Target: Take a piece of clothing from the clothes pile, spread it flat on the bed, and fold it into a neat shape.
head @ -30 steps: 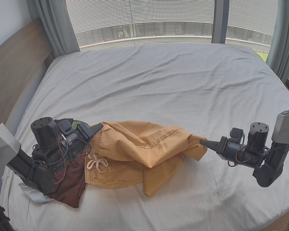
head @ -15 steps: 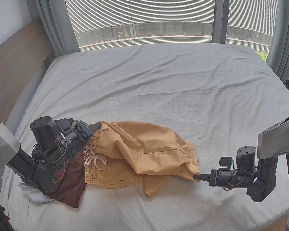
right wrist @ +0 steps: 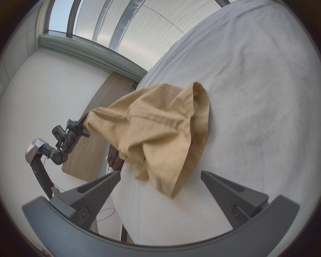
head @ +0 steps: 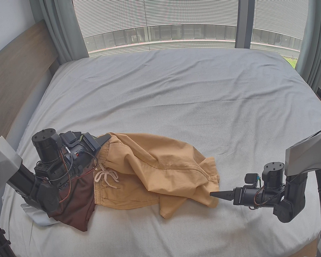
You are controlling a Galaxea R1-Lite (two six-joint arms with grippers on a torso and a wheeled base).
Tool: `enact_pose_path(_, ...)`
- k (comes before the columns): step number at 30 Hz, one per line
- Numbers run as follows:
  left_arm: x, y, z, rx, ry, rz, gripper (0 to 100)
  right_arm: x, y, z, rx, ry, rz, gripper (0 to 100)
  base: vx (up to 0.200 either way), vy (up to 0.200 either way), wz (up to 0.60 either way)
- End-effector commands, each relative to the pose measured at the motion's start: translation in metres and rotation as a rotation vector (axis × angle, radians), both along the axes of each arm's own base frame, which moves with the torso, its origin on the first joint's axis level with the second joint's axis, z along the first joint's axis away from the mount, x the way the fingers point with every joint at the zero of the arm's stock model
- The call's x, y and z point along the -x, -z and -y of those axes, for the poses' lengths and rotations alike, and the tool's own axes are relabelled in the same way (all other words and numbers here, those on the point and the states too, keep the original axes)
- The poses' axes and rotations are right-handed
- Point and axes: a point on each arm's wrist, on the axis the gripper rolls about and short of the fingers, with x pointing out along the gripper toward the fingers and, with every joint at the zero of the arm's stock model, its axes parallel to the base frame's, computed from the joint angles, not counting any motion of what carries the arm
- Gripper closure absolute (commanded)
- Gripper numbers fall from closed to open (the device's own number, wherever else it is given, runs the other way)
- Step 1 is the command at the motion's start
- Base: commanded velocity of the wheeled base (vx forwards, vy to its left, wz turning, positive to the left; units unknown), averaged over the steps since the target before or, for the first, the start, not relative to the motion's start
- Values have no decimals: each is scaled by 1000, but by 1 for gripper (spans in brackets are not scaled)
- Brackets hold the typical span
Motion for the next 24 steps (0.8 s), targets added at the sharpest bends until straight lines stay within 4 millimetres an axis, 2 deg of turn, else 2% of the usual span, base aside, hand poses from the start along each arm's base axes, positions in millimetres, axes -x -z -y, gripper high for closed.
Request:
enact_pose_path(1, 1, 1, 1, 0, 3, -3, 100, -15, -4, 1, -22, 30, 40, 0, 0, 0, 0)
enact_pose_path(7, 2, 0, 2, 2, 7, 6, 100, -34, -12, -8, -75, 44, 86, 0, 0, 0, 0)
enact_pose_path(10, 2, -1, 2, 4, 6, 16, 100, -44, -4, -11, -74, 89, 91, 0, 0, 0, 0)
enact_pose_path(15, 2, -2, 2, 5, 9, 21, 100, -48, 7, -14, -59, 115, 83, 0, 0, 0, 0)
enact_pose_path(24, 2, -1, 3, 4, 10, 18, 100, -51, 6, -16, -65, 111, 93, 0, 0, 0, 0)
